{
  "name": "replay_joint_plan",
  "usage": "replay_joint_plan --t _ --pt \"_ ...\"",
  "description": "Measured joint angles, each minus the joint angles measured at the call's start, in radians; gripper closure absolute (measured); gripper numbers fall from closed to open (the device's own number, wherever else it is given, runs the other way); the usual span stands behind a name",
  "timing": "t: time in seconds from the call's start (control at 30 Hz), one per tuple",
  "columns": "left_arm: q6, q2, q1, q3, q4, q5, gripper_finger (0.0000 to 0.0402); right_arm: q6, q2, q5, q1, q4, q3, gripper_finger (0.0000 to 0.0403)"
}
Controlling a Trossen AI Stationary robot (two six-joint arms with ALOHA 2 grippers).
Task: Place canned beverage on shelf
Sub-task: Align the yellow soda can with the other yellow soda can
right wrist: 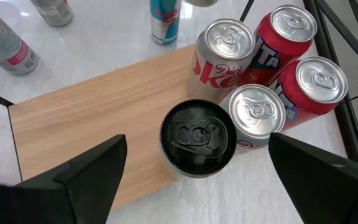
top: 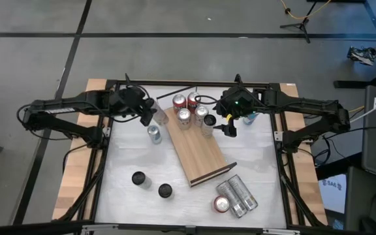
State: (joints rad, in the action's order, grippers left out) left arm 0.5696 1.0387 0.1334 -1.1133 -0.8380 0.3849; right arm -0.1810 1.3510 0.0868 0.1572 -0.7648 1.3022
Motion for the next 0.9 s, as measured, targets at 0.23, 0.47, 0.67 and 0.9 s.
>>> replay_joint_plan --t 0.23,0.47,0.67,0.9 --pt "-0.108 0.038 -0.068 0.000 0.187 -0.098 0.0131 0.000 0.000 0.000 0.000 0.001 0.000 0.0015" --pt "-0.176 0.137 -0.164 0.000 0.327 -0.118 0.0131 0.000 0.000 0.000 0.000 0.001 0.000 0.0015" --pt "-0.188 0.258 -0.208 0.000 0.402 -0.116 0.0131 0.000 0.000 0.000 0.000 0.001 0.000 0.0015" --pt "-0.198 0.394 -0.232 0.000 0.477 -0.115 0.0131 0.000 0.000 0.000 0.000 0.001 0.000 0.0015"
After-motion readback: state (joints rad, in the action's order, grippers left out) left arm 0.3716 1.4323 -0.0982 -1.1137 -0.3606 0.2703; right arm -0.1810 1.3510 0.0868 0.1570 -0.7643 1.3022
